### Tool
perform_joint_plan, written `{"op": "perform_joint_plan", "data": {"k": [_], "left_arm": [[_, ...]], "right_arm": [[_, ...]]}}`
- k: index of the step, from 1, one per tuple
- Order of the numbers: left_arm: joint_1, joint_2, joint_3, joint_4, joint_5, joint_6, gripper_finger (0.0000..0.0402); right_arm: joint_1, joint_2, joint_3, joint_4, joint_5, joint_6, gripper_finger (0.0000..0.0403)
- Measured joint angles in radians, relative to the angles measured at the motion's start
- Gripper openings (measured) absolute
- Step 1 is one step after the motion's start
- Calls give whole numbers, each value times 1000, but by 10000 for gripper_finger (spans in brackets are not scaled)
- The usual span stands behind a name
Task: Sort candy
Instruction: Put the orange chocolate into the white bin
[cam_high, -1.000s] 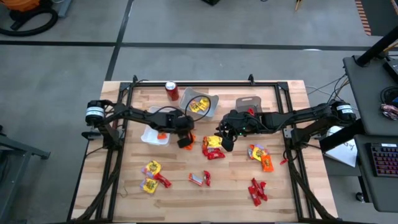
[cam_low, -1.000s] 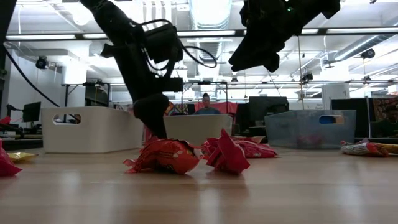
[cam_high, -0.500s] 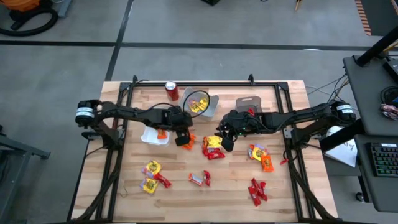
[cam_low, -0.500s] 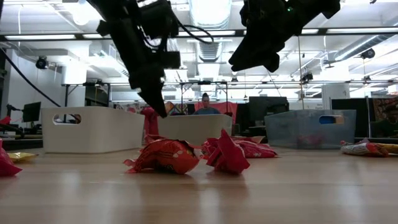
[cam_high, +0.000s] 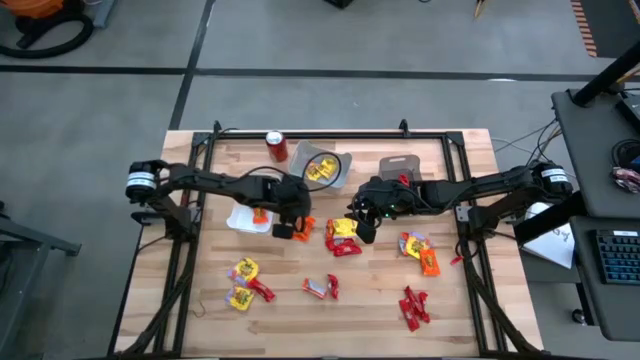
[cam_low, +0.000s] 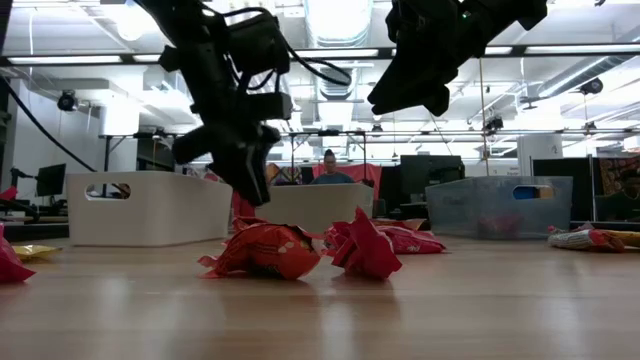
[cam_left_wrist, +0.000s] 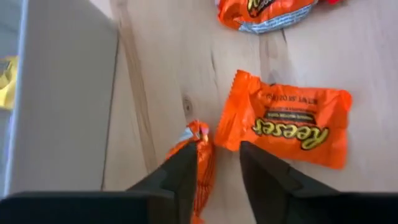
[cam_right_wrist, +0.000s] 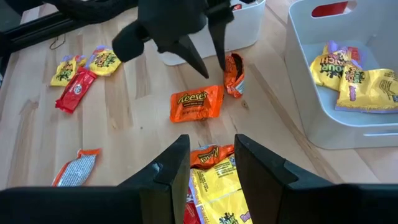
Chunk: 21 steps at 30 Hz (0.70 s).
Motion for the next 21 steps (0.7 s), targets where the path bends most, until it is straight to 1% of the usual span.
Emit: {"op": "perform_joint_plan", "data": {"k": [4,8,16,21], "left_arm": [[13,27,-2,22,-15,37,147],[29,44,-2,33,-30,46,162],[80,89,-2,44,-46,46,148],[87,105,-1,44,-43,44,123]], "right_arm": [[0,0,0,0,0,0,118],[0,0,0,-1,0,-2,118],[0,0,0,-1,0,-6,118],[0,0,-1,-1,0,-7,118]]}}
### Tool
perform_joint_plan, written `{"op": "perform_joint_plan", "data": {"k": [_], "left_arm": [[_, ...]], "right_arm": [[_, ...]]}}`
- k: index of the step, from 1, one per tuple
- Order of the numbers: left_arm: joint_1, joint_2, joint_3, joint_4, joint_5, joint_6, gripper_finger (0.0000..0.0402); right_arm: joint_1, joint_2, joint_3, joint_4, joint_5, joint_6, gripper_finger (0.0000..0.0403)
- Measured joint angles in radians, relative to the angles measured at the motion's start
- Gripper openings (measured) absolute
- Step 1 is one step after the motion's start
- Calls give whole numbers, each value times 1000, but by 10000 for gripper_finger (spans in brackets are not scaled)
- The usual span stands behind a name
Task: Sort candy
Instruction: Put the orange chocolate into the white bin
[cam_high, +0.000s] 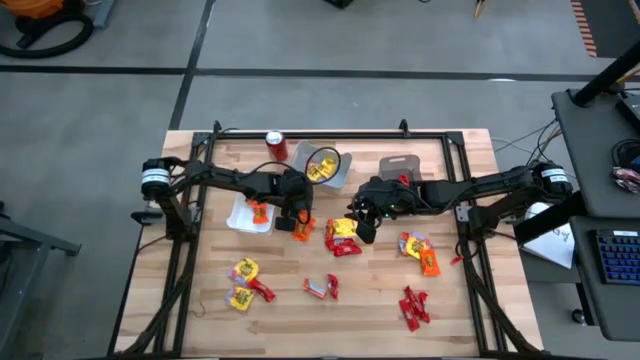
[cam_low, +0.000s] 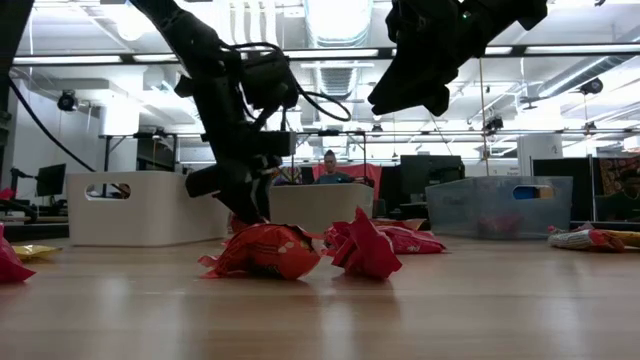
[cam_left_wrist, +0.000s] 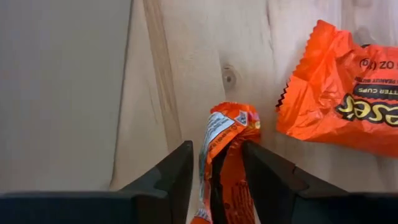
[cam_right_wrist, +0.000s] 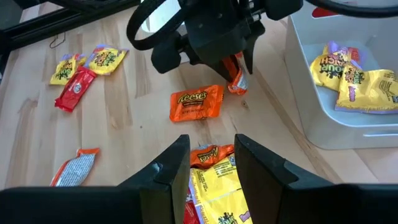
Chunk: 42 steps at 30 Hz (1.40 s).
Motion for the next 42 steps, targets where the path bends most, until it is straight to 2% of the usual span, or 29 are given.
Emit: {"op": "perform_joint_plan", "data": {"k": [10,14,19,23,28,34,39,42], "left_arm": [[1,-14,0,-15,-2,-17,7],[-8,-25,15,-67,11,-48,6],[-32,-91,78,-168,103,-87,1],[-54,-187,102,-201,162,-107,0],[-71,-353,88,-279,166,-193,0],[-70,-547,12,-390,17,-458,0],[-68,-662,-143,-401,-100,-610,0],[-68,-698,-230,-347,-169,-692,0]], "right_arm": [[0,0,0,0,0,0,118],[0,0,0,0,0,0,118],[0,0,0,0,0,0,118],[0,0,0,0,0,0,118],[0,0,0,4,0,9,118],[0,0,0,1,0,65,118],[9,0,0,1,1,97,118],[19,0,0,9,1,113,118]]}}
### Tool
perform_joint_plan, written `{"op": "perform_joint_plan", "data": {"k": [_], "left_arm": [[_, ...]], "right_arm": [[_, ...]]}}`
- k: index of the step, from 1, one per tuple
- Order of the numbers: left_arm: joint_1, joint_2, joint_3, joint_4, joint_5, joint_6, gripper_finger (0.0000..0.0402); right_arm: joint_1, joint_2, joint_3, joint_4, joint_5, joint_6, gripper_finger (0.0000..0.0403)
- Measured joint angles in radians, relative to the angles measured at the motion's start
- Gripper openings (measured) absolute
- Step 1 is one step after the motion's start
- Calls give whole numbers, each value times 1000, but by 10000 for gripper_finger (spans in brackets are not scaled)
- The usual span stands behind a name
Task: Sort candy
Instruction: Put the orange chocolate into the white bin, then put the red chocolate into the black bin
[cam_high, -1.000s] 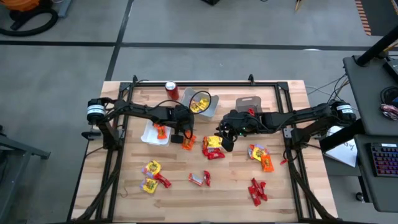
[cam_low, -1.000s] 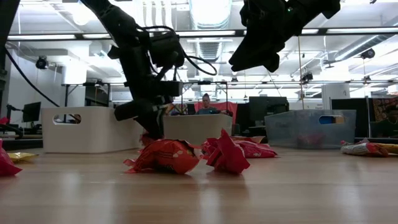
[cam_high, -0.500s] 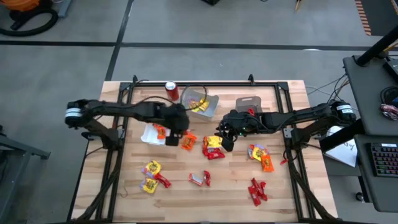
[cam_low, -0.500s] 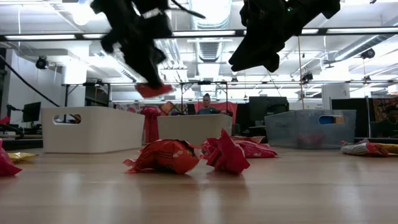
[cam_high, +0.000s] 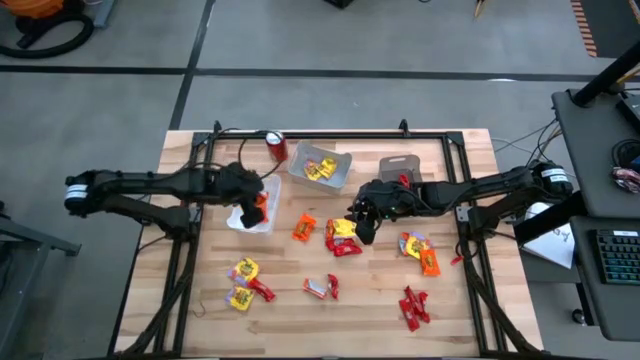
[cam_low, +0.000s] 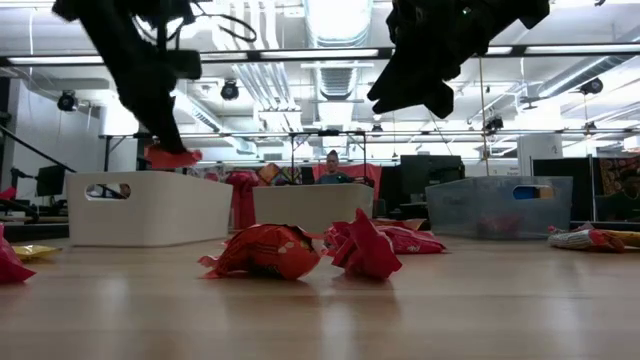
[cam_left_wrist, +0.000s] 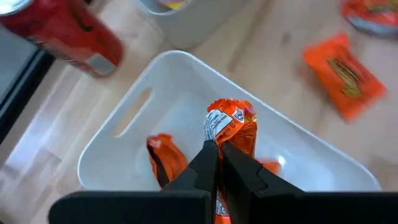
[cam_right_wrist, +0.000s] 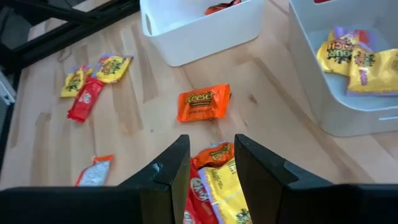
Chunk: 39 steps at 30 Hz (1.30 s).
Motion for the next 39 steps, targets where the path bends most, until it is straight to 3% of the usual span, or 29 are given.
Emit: {"op": "perform_joint_plan", "data": {"k": [5,12,19,23,27,32,35,39], "left_arm": [[0,-10,-93,156,-37,-37,2],[0,15,-109,152,-76,-36,38],[-4,13,-88,157,-35,-36,71],[-36,10,-78,220,12,-18,75],[-95,9,-78,333,27,49,75],[-152,9,-78,466,28,167,75],[-162,9,-78,531,28,225,75],[-161,9,-78,552,28,235,75]], "right_arm": [[26,0,-1,40,0,1,118],[61,0,0,95,0,43,118],[138,0,9,91,-4,196,118],[199,0,10,64,-92,359,118],[261,0,27,-148,-169,612,114],[311,0,73,-648,-169,874,102],[327,0,95,-899,-183,917,98],[344,0,96,-1014,-202,895,104]]}}
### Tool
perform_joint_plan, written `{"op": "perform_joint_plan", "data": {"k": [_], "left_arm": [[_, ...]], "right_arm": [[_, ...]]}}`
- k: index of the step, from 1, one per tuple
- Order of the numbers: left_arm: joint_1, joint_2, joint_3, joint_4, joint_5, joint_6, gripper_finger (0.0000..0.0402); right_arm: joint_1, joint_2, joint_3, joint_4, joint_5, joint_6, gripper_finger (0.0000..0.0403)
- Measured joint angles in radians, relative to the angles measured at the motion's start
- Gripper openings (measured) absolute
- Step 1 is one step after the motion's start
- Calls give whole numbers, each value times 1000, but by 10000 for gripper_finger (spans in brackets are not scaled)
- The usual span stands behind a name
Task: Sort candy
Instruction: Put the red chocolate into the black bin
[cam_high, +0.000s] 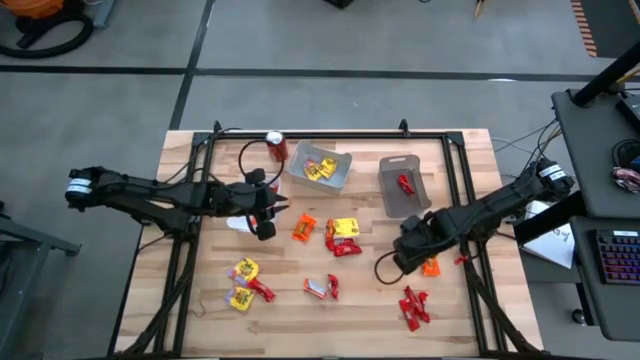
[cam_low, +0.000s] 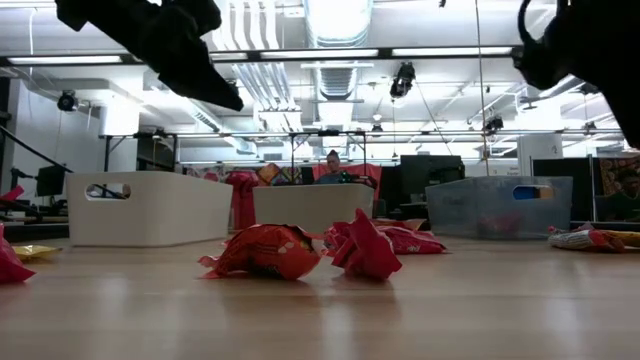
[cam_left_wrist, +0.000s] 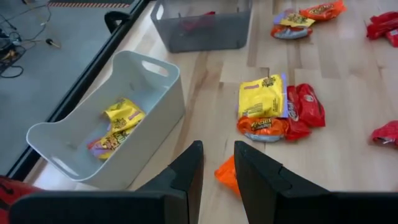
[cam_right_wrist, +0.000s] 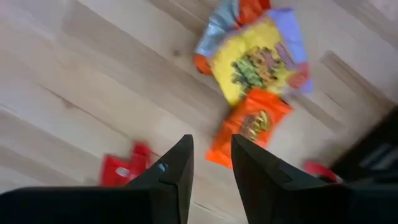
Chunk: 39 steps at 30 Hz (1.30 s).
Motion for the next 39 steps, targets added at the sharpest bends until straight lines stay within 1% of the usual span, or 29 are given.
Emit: {"op": "perform_joint_plan", "data": {"k": [6,10,12,14,16,20,22,28,32,35,39], "left_arm": [[1,14,0,13,0,0,75],[1,26,0,20,0,17,75],[1,31,0,20,0,23,75],[1,35,0,22,0,25,75],[1,40,0,21,0,26,75],[1,43,0,17,0,26,75],[1,43,0,15,0,25,75],[1,43,0,15,-1,34,75],[1,43,0,16,-1,55,75],[1,43,0,27,-1,80,75],[1,43,0,40,-2,103,75]], "right_arm": [[1,0,-2,5,-7,-1,139],[4,0,-3,6,-57,52,171],[5,0,-3,18,-63,65,187],[6,0,-4,68,-63,66,199],[8,0,-4,159,-68,75,207],[33,0,-4,349,-119,158,209],[67,0,-4,395,-122,204,206],[188,12,-8,394,-123,423,198],[260,60,-11,395,-127,554,191],[295,116,-12,393,-147,625,186],[321,178,-12,394,-161,643,180]]}}
